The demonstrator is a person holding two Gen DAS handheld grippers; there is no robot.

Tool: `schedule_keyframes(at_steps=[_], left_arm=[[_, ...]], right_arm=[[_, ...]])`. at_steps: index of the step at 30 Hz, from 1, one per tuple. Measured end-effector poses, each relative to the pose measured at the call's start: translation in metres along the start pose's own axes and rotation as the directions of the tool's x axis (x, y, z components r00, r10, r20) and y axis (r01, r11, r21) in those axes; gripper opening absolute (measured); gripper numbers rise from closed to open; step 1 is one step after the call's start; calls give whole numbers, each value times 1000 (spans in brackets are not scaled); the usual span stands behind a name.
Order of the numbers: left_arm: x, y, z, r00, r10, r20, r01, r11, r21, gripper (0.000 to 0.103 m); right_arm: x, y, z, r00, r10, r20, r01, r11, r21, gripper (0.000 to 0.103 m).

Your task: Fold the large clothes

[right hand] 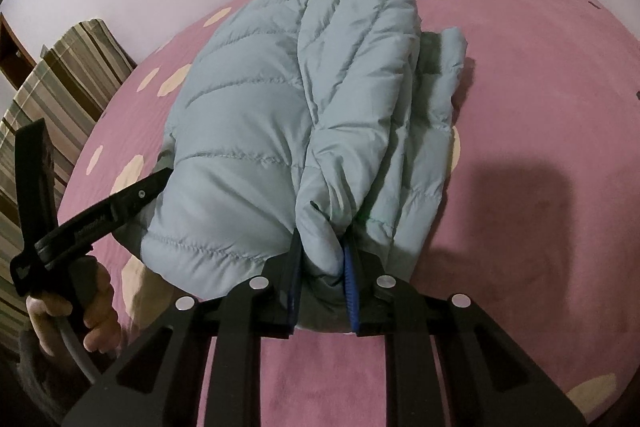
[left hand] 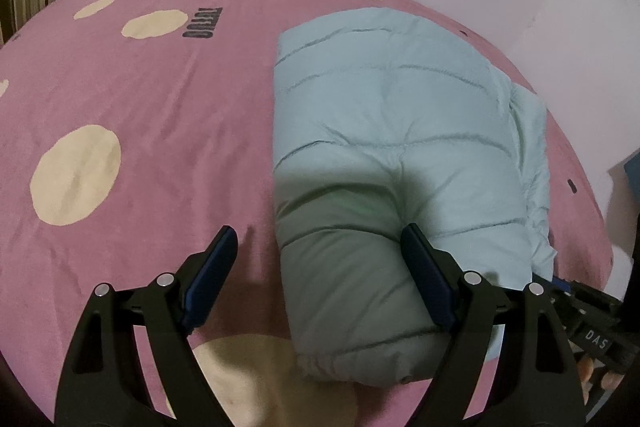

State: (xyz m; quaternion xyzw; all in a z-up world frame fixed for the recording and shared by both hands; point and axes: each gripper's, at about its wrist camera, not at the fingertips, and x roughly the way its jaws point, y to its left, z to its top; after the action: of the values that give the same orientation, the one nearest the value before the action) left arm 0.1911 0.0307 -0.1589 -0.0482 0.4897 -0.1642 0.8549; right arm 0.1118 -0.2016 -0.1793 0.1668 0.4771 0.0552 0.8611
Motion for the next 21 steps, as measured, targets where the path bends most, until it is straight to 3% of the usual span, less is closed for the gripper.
schedule_keyframes(at_steps=[5,15,21], left_arm=[[-7,-4,-3,999,29,25,-29,999,26,84],[-17,-14,-7,991,113,65,-118,990,79,84],[-31,-17,-10,982,153,106,-162,983,85,84]], right_arm=[[-1,-1,1,1000,-14,9,14,1000,-10,21],[-17,-2,2,996,-70,55,70,998,2,40],[-32,-2,0,987,-129,98,130,991,-5,46]])
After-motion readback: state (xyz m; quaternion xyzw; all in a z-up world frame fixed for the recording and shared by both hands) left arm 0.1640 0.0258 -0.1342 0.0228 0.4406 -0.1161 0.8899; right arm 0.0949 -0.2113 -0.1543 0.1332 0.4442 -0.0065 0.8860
